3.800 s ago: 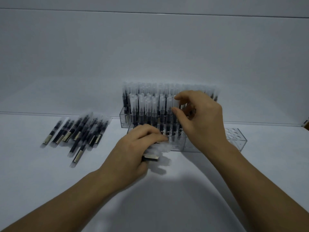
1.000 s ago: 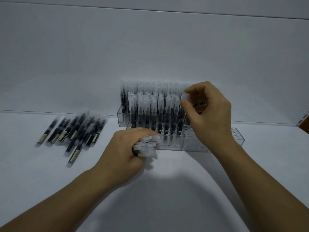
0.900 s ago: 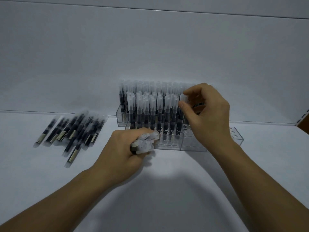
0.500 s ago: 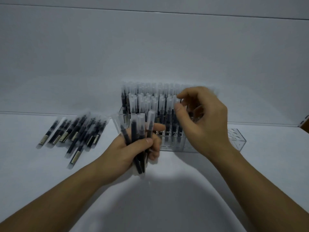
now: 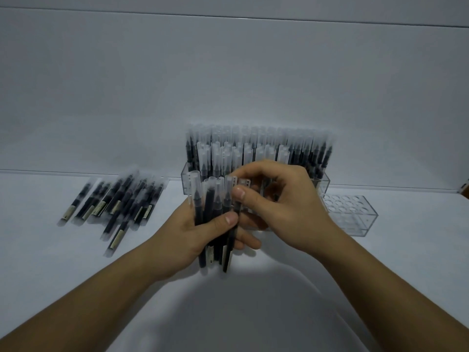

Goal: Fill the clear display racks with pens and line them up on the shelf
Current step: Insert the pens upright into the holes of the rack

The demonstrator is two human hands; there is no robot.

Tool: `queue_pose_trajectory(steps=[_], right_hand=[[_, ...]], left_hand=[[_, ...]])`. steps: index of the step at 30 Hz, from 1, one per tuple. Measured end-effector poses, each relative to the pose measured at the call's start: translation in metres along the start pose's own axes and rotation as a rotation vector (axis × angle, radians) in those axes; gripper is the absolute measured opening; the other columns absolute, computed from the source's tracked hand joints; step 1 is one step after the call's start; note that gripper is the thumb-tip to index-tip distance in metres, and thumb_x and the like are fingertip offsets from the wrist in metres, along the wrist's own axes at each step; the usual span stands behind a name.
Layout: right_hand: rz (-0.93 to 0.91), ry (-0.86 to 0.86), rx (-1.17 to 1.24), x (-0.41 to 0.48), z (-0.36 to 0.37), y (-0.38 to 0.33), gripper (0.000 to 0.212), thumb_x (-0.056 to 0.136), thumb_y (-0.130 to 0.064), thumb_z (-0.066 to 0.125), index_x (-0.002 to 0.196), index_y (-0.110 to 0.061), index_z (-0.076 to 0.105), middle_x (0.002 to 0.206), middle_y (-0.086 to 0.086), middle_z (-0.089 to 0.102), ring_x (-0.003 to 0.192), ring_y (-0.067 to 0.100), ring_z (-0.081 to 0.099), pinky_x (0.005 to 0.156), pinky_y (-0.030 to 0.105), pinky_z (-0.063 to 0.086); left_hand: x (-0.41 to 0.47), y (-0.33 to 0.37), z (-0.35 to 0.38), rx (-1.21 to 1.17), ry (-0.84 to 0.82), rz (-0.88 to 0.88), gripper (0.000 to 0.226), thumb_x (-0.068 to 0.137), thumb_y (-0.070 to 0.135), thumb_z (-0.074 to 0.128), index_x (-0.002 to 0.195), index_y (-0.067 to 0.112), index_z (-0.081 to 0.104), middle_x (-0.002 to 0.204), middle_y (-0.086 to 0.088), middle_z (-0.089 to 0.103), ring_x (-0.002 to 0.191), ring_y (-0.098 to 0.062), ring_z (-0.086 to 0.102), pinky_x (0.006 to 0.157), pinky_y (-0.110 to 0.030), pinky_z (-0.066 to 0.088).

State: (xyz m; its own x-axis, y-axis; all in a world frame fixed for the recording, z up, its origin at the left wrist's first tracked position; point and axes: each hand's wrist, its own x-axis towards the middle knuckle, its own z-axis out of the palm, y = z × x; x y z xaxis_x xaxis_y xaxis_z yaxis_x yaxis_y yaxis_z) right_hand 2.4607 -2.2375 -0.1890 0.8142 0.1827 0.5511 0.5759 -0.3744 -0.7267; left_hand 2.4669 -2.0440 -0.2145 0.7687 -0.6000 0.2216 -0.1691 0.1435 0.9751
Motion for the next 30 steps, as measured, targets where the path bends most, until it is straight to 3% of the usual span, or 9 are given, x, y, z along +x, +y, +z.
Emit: queue_pose_trajectory(steps=[5, 8, 10, 13, 16, 18, 20, 25, 30], right_hand=[[-0.005, -0.046, 0.02, 0.001, -0.003, 0.003, 0.021, 0.089, -0.017, 0.079, 0.109, -0.018, 0.075, 0.081, -0.019, 0.065, 0.076, 0.008, 0.062, 0.067, 0.016, 0.047], [-0.013, 0.005, 0.118, 0.003, -0.003, 0.002, 0.016, 0.089, -0.01, 0.077, 0.104, -0.013, 0.073, 0.09, -0.004, 0.071, 0.084, 0.018, 0.068, 0.069, 0.031, 0.057], [-0.026, 0.082, 0.199, 0.005, -0.006, 0.003, 0.014, 0.089, -0.005, 0.074, 0.101, -0.012, 0.07, 0.094, 0.008, 0.071, 0.088, 0.03, 0.07, 0.071, 0.048, 0.059], [-0.033, 0.207, 0.241, 0.009, -0.017, 0.003, 0.016, 0.091, -0.006, 0.072, 0.105, -0.012, 0.068, 0.092, 0.016, 0.069, 0.084, 0.03, 0.067, 0.072, 0.037, 0.057], [-0.04, 0.306, 0.212, 0.011, -0.026, 0.001, 0.021, 0.094, -0.002, 0.069, 0.113, -0.008, 0.065, 0.086, 0.026, 0.059, 0.074, 0.033, 0.06, 0.069, 0.047, 0.057], [-0.077, 0.364, 0.169, 0.012, -0.028, 0.0, 0.023, 0.095, -0.001, 0.069, 0.115, -0.009, 0.064, 0.086, 0.027, 0.058, 0.075, 0.041, 0.06, 0.065, 0.054, 0.056], [-0.123, 0.41, 0.103, 0.012, -0.029, -0.001, 0.021, 0.095, -0.003, 0.07, 0.114, -0.01, 0.064, 0.082, 0.017, 0.057, 0.073, 0.038, 0.059, 0.06, 0.051, 0.052], [-0.12, 0.482, 0.049, 0.014, -0.029, -0.001, 0.021, 0.092, -0.008, 0.076, 0.11, -0.013, 0.065, 0.086, 0.008, 0.061, 0.071, 0.038, 0.062, 0.059, 0.049, 0.053], [-0.066, 0.455, 0.075, 0.019, -0.022, -0.002, 0.026, 0.087, -0.013, 0.082, 0.105, -0.016, 0.064, 0.096, 0.001, 0.066, 0.074, 0.028, 0.073, 0.068, 0.051, 0.061]], left_hand=[[0.0, 0.003, -0.004, -0.007, 0.017, 0.038, 0.035, 0.096, 0.015, 0.055, 0.129, 0.004, 0.055, 0.11, -0.02, 0.073, 0.098, -0.039, 0.073, 0.084, -0.042, 0.06], [0.001, 0.005, -0.003, 0.079, 0.097, 0.096, 0.031, 0.095, 0.007, 0.052, 0.125, 0.006, 0.061, 0.113, -0.009, 0.075, 0.103, -0.028, 0.073, 0.085, -0.035, 0.06], [0.002, 0.005, -0.008, 0.229, 0.172, 0.203, 0.027, 0.099, 0.006, 0.054, 0.124, 0.012, 0.063, 0.114, 0.0, 0.075, 0.108, -0.019, 0.071, 0.091, -0.031, 0.057], [0.002, 0.002, -0.022, 0.606, 0.22, 0.357, 0.034, 0.099, 0.006, 0.05, 0.13, 0.015, 0.06, 0.115, 0.008, 0.073, 0.113, -0.011, 0.068, 0.097, -0.026, 0.053], [0.0, 0.002, -0.029, 0.831, 0.21, 0.422, 0.046, 0.09, -0.006, 0.046, 0.129, 0.013, 0.06, 0.106, 0.005, 0.072, 0.106, -0.013, 0.07, 0.093, -0.024, 0.055], [-0.001, 0.005, -0.029, 0.948, 0.156, 0.416, 0.053, 0.082, -0.009, 0.044, 0.127, 0.012, 0.061, 0.094, 0.021, 0.065, 0.098, -0.014, 0.07, 0.088, -0.026, 0.058], [-0.001, 0.006, -0.031, 1.064, 0.099, 0.417, 0.058, 0.075, -0.013, 0.051, 0.127, 0.012, 0.061, 0.095, 0.039, 0.055, 0.093, 0.007, 0.062, 0.086, -0.008, 0.048], [0.0, 0.007, -0.032, 1.223, 0.013, 0.335, 0.068, 0.066, -0.014, 0.06, 0.125, 0.018, 0.062, 0.104, 0.033, 0.051, 0.091, 0.014, 0.046, 0.086, 0.004, 0.029], [0.001, 0.006, -0.036, 1.291, -0.028, 0.294, 0.068, 0.065, -0.013, 0.063, 0.125, 0.017, 0.064, 0.116, 0.007, 0.068, 0.105, -0.009, 0.061, 0.094, -0.001, 0.031]])
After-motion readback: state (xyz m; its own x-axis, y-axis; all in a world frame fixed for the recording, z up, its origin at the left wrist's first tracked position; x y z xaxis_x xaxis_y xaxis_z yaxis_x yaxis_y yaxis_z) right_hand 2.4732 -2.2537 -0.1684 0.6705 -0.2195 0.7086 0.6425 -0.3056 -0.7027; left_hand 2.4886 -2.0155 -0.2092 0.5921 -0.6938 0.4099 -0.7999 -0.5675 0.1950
